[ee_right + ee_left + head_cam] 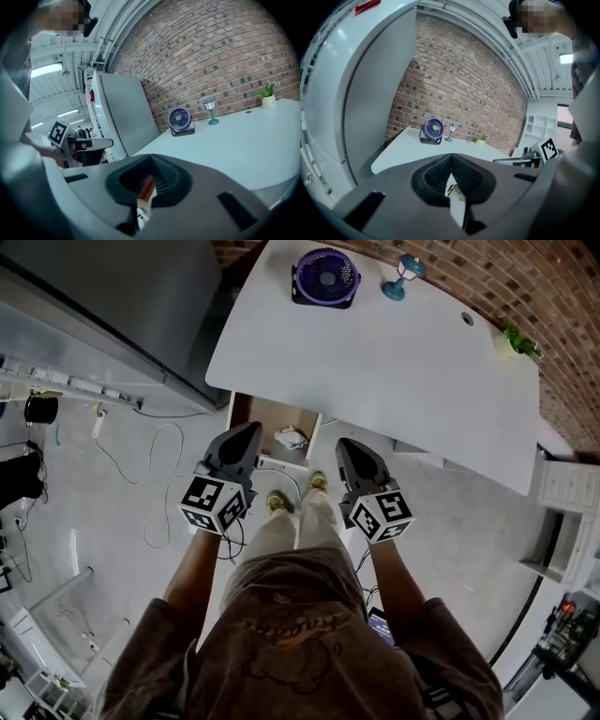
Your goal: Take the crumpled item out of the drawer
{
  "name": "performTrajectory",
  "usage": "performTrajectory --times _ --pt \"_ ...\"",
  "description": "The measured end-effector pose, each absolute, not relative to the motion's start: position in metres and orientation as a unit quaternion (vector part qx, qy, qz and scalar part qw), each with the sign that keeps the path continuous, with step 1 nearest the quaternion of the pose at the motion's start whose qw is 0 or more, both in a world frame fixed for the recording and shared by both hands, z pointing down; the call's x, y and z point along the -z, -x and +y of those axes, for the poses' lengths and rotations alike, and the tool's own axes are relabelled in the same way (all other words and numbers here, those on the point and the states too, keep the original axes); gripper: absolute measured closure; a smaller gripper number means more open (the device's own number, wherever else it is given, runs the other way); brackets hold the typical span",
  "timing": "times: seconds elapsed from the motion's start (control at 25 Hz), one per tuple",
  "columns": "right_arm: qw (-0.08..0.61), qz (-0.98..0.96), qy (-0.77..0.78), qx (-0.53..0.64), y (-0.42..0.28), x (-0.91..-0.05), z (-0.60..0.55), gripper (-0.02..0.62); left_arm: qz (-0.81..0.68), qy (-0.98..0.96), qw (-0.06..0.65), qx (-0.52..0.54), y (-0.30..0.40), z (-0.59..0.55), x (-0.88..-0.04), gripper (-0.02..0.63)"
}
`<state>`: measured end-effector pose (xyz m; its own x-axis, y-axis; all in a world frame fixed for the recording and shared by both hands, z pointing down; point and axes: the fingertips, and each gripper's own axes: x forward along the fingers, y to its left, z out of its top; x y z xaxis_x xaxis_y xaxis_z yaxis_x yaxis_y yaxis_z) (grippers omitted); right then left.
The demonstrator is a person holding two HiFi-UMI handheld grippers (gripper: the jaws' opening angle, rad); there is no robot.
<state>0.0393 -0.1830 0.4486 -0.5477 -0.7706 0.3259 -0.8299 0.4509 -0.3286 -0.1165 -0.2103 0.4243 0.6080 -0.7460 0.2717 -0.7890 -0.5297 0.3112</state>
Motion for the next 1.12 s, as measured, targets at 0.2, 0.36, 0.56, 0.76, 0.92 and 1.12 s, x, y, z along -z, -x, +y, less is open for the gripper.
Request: performTrajectory --times 0.2,0.36,0.56,0.76,0.92,1.12 --pt "0.069 -0.856 -0.455 -0.237 -0.029 -0.47 -0.193 0.601 -0.434 -0.877 0.198 -0.056 0.114 -0.228 -0.444 0.6" --pt "0.077 -0.86 -0.445 -0.236 -0.021 -0.489 -0.198 0.601 -0.427 -0.882 0.191 -0.068 0.113 -0.236 -0.465 0.6" --pt "0.085 -0.86 -0.442 -0.241 -0.016 -0.518 -0.2 0.601 -0.427 -0.879 0.2 -0.073 0.116 -0.238 -0.498 0.6" --pt "0.088 -0.86 -0.438 -0.247 -0.013 -0.543 -0.198 0.601 -0.423 -0.878 0.208 -0.082 0.114 -0.235 -0.533 0.6" --pt "0.088 -0.86 -0.435 -0.252 -0.01 -0.562 -0.196 0.601 -0.413 -0.883 0.206 -0.087 0.109 -0.235 -0.553 0.6" --pt "0.092 -0.857 -0.435 -0.259 -0.01 -0.579 -0.192 0.601 -0.418 -0.878 0.219 -0.079 0.108 -0.236 -0.569 0.6"
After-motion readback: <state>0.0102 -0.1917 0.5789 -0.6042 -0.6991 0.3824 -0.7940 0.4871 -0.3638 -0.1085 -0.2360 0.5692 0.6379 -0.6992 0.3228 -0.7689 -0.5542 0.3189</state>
